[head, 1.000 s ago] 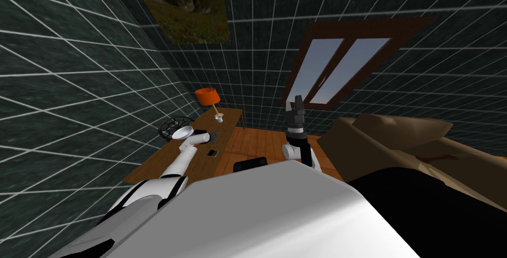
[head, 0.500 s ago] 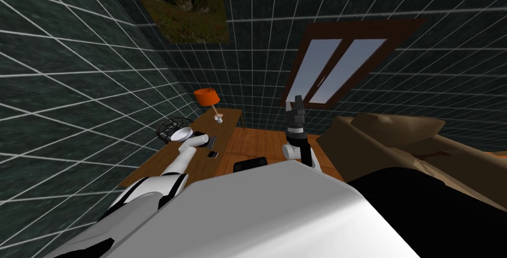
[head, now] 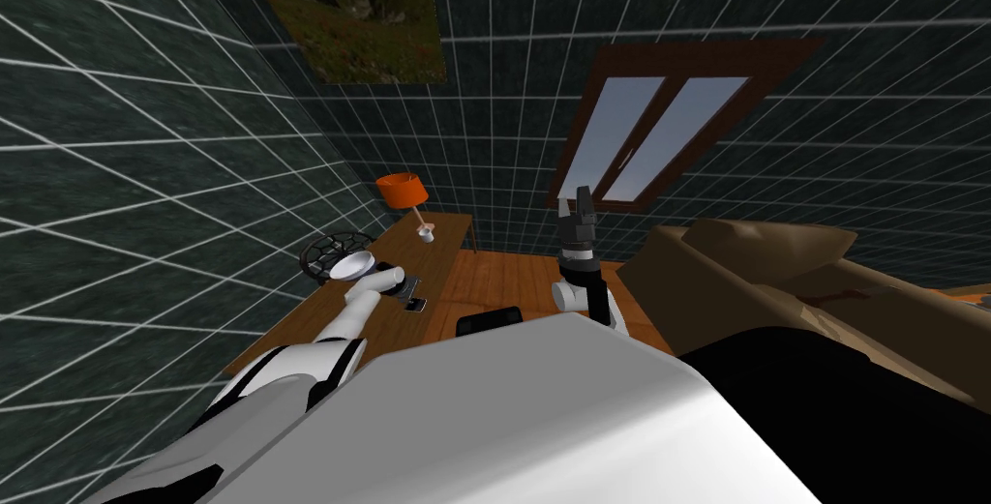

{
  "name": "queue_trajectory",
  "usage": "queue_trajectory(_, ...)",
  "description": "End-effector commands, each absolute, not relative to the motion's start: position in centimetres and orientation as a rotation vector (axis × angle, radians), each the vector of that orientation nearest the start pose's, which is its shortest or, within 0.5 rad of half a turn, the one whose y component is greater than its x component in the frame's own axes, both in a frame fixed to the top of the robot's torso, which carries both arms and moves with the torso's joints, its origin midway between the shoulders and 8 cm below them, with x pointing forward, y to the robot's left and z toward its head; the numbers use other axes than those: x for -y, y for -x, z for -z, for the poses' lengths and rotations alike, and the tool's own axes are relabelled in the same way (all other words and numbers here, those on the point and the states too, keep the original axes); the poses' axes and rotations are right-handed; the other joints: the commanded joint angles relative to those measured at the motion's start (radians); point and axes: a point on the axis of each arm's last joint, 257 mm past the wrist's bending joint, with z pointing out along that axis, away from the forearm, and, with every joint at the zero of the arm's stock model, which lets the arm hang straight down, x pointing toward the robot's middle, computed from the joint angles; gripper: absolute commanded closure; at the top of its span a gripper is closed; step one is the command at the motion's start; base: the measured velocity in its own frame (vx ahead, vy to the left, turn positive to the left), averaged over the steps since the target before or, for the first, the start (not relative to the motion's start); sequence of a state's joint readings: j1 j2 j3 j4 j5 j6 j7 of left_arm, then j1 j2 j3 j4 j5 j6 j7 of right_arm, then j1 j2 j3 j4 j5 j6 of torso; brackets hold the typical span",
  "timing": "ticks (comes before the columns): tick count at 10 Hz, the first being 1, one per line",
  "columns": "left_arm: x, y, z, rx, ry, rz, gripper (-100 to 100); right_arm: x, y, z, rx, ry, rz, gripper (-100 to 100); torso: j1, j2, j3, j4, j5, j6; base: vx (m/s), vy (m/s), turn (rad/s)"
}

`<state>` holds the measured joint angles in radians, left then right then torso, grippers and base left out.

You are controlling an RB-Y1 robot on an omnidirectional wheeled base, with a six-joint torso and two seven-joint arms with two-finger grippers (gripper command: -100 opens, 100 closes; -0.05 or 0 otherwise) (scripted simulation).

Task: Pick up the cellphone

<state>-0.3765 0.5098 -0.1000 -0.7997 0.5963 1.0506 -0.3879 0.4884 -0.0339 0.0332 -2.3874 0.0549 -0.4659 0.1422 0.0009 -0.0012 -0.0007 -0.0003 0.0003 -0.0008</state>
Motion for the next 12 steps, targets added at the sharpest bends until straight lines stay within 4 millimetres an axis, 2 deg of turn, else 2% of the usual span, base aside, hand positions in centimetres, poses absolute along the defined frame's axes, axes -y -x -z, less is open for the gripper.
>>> queue_trajectory(1,-40.7,-38.2,50.8,-2.331,1.946,0.112,-100,25.3,-32.9,-6.7,-0.639,-0.484,-1.189,0,0.000,0.000,0.000,0.000,0.000,0.000,0.015,0.019,-0.020)
queue_trajectory(3,-41.2,-35.0,52.0,-2.352,2.051,0.034,-100,25.3,-32.9,-6.7,-0.639,-0.484,-1.189,0,0.000,0.000,0.000,0.000,0.000,0.000,0.023,0.021,-0.039)
queue_trajectory(4,-41.2,-35.0,52.0,-2.352,2.051,0.034,-100,25.3,-32.9,-6.7,-0.639,-0.484,-1.189,0,0.000,-0.001,0.000,0.000,0.000,0.000,0.022,0.016,-0.019)
queue_trajectory(6,-41.3,-32.7,52.8,-2.363,2.122,-0.017,-100,25.3,-32.9,-6.7,-0.639,-0.485,-1.189,0,-0.001,0.000,0.000,0.000,0.000,0.000,0.022,0.010,-0.032)
queue_trajectory(7,-41.3,-32.7,52.8,-2.363,2.122,-0.017,-100,25.3,-32.9,-6.7,-0.639,-0.485,-1.189,0,-0.001,0.000,0.000,0.000,0.000,0.000,0.020,0.005,-0.010)
queue_trajectory(8,-41.2,-31.7,53.1,-2.367,2.153,-0.039,-100,25.3,-32.9,-6.7,-0.639,-0.485,-1.189,0,-0.001,0.000,0.000,0.000,0.000,0.000,0.023,0.005,-0.024)
queue_trajectory(9,-41.2,-32.4,53.0,-2.364,2.138,-0.028,-100,25.3,-32.9,-6.7,-0.639,-0.485,-1.189,0,-0.001,0.000,0.000,0.000,0.000,0.000,0.011,0.003,-0.007)
queue_trajectory(10,-41.1,-32.3,53.0,-2.365,2.141,-0.030,0,25.3,-32.9,-6.7,-0.639,-0.485,-1.189,0,-0.001,0.000,0.000,0.000,0.000,0.000,0.000,0.000,0.000)
queue_trajectory(11,-40.5,-31.7,54.0,-2.361,2.145,-0.029,-100,25.3,-32.9,-6.7,-0.639,-0.485,-1.189,0,-0.002,0.001,0.000,0.000,0.000,0.000,0.014,0.026,-0.026)
queue_trajectory(12,-40.5,-31.7,54.0,-2.361,2.145,-0.029,-100,25.3,-32.9,-6.7,-0.639,-0.484,-1.189,0,0.000,0.000,0.000,0.000,0.000,0.000,0.015,0.035,-0.020)
